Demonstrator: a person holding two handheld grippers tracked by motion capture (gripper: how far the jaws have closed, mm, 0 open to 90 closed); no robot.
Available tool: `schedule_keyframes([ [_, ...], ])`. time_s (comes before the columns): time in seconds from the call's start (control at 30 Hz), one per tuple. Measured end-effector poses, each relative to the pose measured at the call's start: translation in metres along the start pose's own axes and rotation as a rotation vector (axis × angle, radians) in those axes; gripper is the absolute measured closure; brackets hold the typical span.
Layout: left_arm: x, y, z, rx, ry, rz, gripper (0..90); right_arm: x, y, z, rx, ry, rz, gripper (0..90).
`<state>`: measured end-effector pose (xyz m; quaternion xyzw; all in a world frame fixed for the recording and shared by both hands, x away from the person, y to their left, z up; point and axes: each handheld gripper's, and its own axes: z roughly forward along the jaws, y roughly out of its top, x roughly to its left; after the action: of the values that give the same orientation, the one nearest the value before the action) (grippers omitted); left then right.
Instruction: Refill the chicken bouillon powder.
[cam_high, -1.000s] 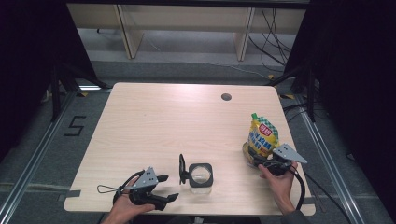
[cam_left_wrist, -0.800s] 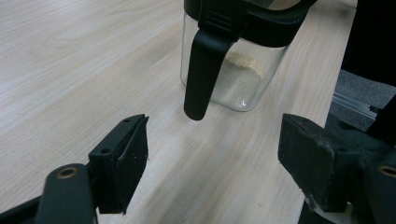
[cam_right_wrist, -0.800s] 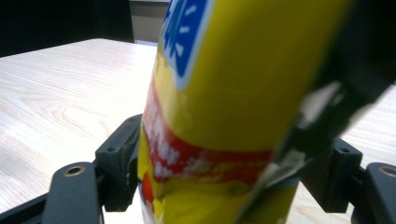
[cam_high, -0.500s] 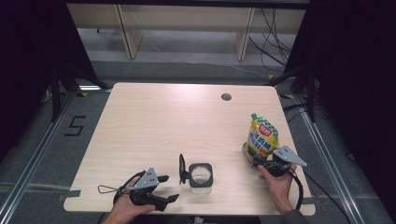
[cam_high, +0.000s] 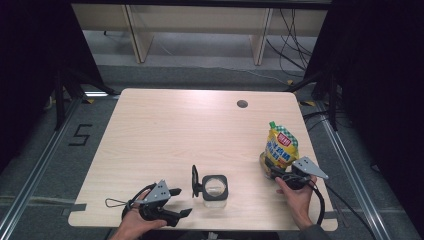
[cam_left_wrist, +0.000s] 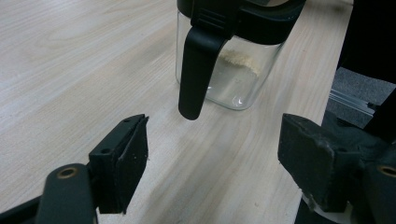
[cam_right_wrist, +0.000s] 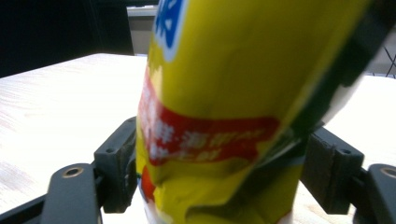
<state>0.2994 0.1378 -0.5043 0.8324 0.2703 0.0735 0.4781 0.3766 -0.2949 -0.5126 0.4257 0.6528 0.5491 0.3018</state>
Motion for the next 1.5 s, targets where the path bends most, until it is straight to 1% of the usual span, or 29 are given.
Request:
schedule_keyframes([
  [0.13,0.0,-0.0001,0.0003,0.0,0.003,0.001,24.0,0.0015,-0.0004,-0.0004,0.005,-0.004,0.008,24.5],
  [0.17,0.0,0.0,0.0003,-0.001,0.001,0.002,24.0,0.0001,-0.0002,0.0002,-0.009,-0.014,-0.015,24.5],
  [0.23,0.0009,0.0005,-0.0002,0.003,-0.005,0.015,24.0,0.0007,0.0001,-0.0007,0.0,-0.018,-0.005,24.4],
  [0.27,0.0005,0.0001,-0.0004,0.004,0.003,0.006,24.0,-0.0002,0.0002,-0.0011,0.005,-0.016,-0.017,24.4],
  [0.3,0.0003,0.0,-0.0006,0.004,0.006,0.002,24.0,0.0007,0.0,-0.0011,0.005,-0.015,-0.01,24.5],
  [0.37,0.0015,0.0005,-0.0009,0.007,-0.006,0.018,24.0,0.0009,0.0002,-0.0016,0.01,-0.024,-0.02,25.1],
  [0.43,0.0012,0.0005,-0.0009,0.006,-0.007,0.018,24.0,0.0012,0.0,-0.0019,0.011,-0.028,-0.016,25.7],
  [0.53,0.0002,0.0001,-0.0006,0.007,0.001,0.006,24.0,-0.0004,0.0003,-0.0009,0.009,-0.016,-0.037,25.8],
  [0.57,-0.0009,-0.0001,-0.0003,0.003,0.0,-0.01,24.0,0.0005,-0.0007,-0.0006,-0.013,-0.019,-0.019,25.6],
  [0.6,-0.0015,-0.0002,0.0,-0.003,-0.002,-0.015,24.0,0.0009,-0.001,-0.0008,-0.007,-0.017,-0.018,25.3],
  [0.63,0.0004,0.0001,-0.0012,0.019,0.008,0.01,24.1,0.0024,-0.0014,-0.002,0.005,-0.025,-0.007,25.1],
  [0.67,0.0008,0.0,-0.0014,0.017,0.006,0.02,24.0,0.0001,-0.0011,-0.0018,0.009,-0.017,-0.036,24.9],
  [0.7,-0.0001,-0.0002,-0.001,0.005,0.003,0.004,24.0,-0.0009,-0.0012,-0.002,0.016,-0.013,-0.053,25.0],
  [0.73,-0.0009,-0.0001,-0.0006,-0.006,-0.001,-0.008,24.1,-0.0005,-0.0014,-0.0023,0.019,-0.016,-0.052,25.0],
  [0.83,-0.0008,-0.0004,-0.0006,-0.007,-0.001,-0.008,24.0,0.0001,-0.0021,-0.0018,0.022,-0.03,-0.039,25.1],
  [0.87,-0.0009,-0.0003,-0.0006,-0.006,-0.001,-0.007,24.0,0.0026,-0.0026,-0.0023,0.024,-0.038,-0.013,25.1],
  [0.9,-0.001,-0.0002,-0.0005,-0.007,-0.002,-0.006,24.0,0.0012,-0.0026,-0.0016,0.017,-0.029,-0.026,25.0],
  [0.93,0.0009,0.0001,-0.0016,0.018,0.007,0.019,24.0,0.0011,-0.0026,-0.0014,0.013,-0.022,-0.028,25.0],
  [0.97,0.0005,0.0002,-0.0014,0.018,0.007,0.014,24.0,0.001,-0.0028,-0.0016,0.024,-0.031,-0.034,25.1],
  [1.03,0.0001,0.0001,-0.001,0.015,0.005,0.011,24.0,0.0013,-0.0028,-0.0007,0.004,-0.019,-0.02,24.9],
  [1.07,-0.001,-0.0001,-0.0003,0.005,0.0,-0.003,24.0,0.0015,-0.0029,-0.0004,-0.001,-0.023,-0.019,24.7],
  [1.1,0.0008,0.0002,-0.0011,0.021,0.005,0.022,24.1,0.0013,-0.0025,-0.0003,0.003,-0.021,-0.016,23.8],
  [1.17,-0.0017,-0.0006,0.0015,-0.009,-0.002,-0.015,24.0,0.0005,-0.0025,0.0008,-0.006,-0.033,-0.013,22.9],
  [1.27,-0.0013,0.0,0.0004,0.009,0.0,0.008,24.0,0.0,-0.0026,0.0019,-0.014,-0.038,-0.018,23.4],
  [1.3,-0.0015,0.0,0.0004,0.009,0.0,0.007,24.1,0.0007,-0.0023,0.0028,-0.023,-0.032,0.007,23.7],
  [1.4,-0.0022,-0.0002,0.0008,0.003,-0.002,-0.002,24.1,0.0001,-0.0024,0.0054,-0.048,-0.042,-0.012,26.7],
  [1.43,-0.0022,-0.0002,0.0008,0.001,-0.003,-0.004,24.0,0.0003,-0.0022,0.0057,-0.048,-0.05,-0.018,27.8],
  [1.47,-0.0002,-0.0002,0.0002,0.019,0.004,0.019,24.0,0.0004,-0.002,0.0058,-0.045,-0.05,-0.012,28.4],
  [1.5,-0.0003,-0.0002,0.0001,0.019,0.003,0.02,24.1,0.0003,-0.0016,0.0056,-0.035,-0.049,-0.006,30.3],
])
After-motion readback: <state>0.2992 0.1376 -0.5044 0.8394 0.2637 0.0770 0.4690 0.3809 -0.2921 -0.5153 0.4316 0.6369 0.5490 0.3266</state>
